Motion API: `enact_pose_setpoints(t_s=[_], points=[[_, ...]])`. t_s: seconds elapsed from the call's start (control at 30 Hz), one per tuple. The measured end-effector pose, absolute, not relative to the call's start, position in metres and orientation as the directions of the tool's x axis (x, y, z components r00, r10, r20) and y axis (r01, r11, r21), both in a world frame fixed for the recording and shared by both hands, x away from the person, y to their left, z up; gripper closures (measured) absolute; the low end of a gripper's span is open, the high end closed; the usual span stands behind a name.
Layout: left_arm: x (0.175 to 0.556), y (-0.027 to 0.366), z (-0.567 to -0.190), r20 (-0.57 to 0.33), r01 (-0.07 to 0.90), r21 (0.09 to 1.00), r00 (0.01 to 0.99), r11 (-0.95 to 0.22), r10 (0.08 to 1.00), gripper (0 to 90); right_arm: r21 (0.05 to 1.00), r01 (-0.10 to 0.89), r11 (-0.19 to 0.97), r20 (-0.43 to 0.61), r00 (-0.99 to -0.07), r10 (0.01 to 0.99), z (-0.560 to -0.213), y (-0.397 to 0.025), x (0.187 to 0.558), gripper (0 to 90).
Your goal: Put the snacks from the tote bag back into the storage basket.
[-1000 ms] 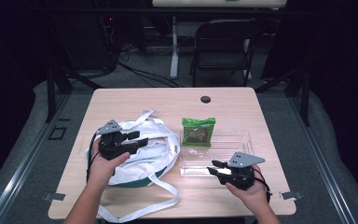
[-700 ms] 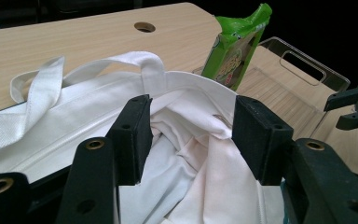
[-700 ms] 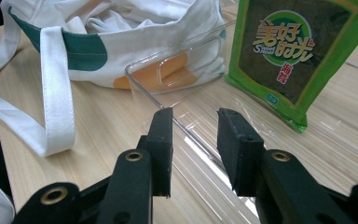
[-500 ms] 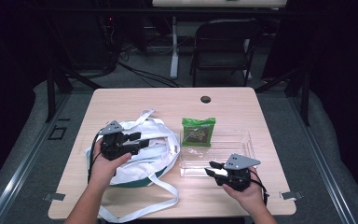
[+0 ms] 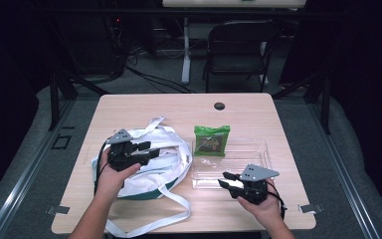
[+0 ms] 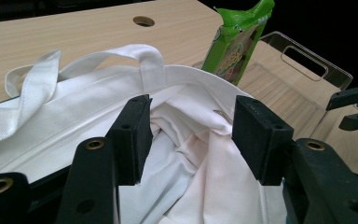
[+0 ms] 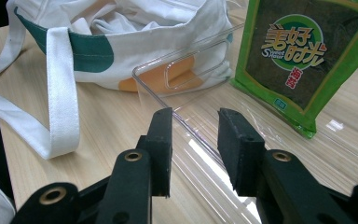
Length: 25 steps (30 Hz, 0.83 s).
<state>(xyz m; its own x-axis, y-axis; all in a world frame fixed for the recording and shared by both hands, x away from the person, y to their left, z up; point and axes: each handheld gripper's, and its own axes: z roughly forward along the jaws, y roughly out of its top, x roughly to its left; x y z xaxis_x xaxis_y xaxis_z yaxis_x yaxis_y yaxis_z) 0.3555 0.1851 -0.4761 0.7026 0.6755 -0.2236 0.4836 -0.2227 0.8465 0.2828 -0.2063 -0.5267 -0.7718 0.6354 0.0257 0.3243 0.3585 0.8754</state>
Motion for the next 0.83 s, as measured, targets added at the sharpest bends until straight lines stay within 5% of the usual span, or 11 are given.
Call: enact_pose_setpoints(t_s=[0.83], points=[[0.3558,0.1862,-0.4753,-0.225,0.484,0.847,0.698,-0.218,0.680,47.2,0.887,0.318,0.334,0.021,-0.751,0.660,-0.5249,-0.2095,0.2848,60.7]])
